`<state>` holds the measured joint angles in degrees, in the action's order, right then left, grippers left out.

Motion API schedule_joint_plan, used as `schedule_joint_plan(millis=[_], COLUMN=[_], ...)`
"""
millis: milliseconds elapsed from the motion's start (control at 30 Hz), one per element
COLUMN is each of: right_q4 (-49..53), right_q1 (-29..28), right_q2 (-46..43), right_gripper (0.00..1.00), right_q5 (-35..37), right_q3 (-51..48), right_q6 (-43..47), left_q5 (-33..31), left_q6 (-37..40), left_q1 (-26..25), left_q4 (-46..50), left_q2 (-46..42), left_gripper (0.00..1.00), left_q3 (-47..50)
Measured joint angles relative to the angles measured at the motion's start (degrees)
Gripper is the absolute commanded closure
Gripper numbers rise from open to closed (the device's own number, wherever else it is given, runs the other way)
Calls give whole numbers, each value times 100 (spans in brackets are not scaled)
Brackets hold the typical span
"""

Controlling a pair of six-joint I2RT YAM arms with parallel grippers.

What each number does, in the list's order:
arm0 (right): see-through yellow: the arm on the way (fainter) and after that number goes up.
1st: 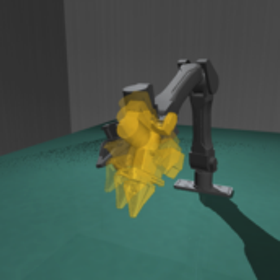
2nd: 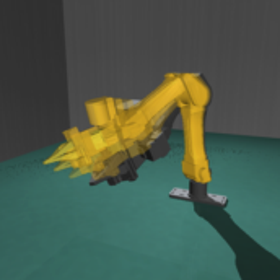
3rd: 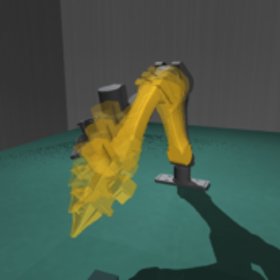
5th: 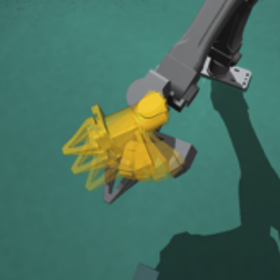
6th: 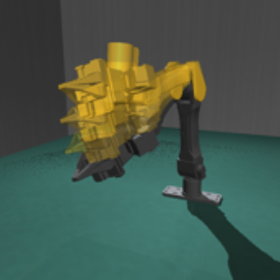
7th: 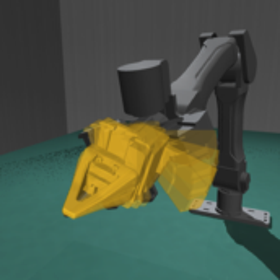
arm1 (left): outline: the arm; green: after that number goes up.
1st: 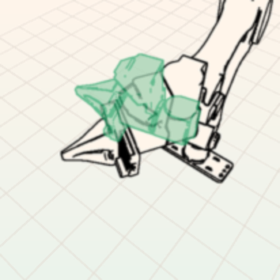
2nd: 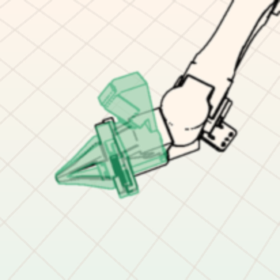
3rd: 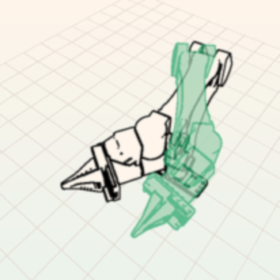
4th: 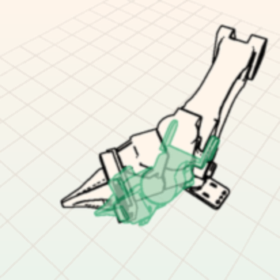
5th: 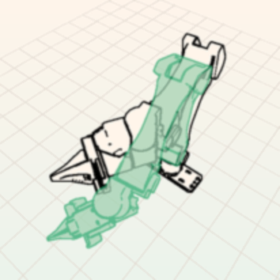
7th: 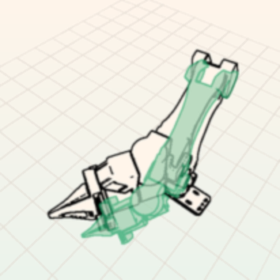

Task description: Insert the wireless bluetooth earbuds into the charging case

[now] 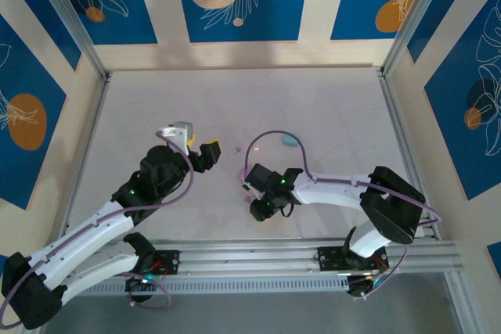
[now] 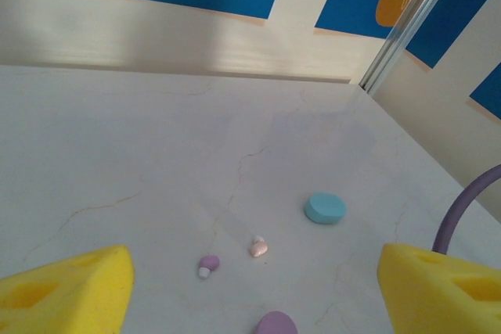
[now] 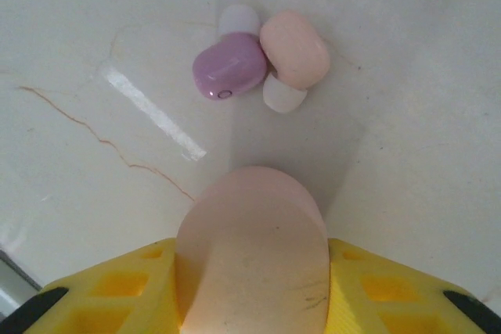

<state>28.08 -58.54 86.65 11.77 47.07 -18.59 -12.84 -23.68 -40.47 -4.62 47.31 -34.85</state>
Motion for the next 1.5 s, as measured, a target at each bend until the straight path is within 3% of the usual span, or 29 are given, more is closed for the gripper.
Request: schedule_joint_plan(millis=[233,500,633,800,1500], right_q4=[-184,-1296,-1585,-1777,-2575], right_q1=[190,592,763,844,1058], right_q2=[-1773,-3294,-3331,-3202,-3178], right_gripper=[62,62,62,62,61], right_q5=[48,26,31,39,-151], right_q3=[-258,-310,-304,-304,-304], right_q6=[365,1585,2166,2555,2645], left_q5=[496,2391,3224,3676,4181], left_q6=[-4,-282,-435,-481,-472], left_q1=[35,48,15,-15,-146], left_q4=[-9,-498,-881,-1047,-1054], left_q2=[225,1250,1659,1729,2111], left_gripper=[21,30,30,31,59], left_q3=[-63,-839,-1156,-1165,-1290])
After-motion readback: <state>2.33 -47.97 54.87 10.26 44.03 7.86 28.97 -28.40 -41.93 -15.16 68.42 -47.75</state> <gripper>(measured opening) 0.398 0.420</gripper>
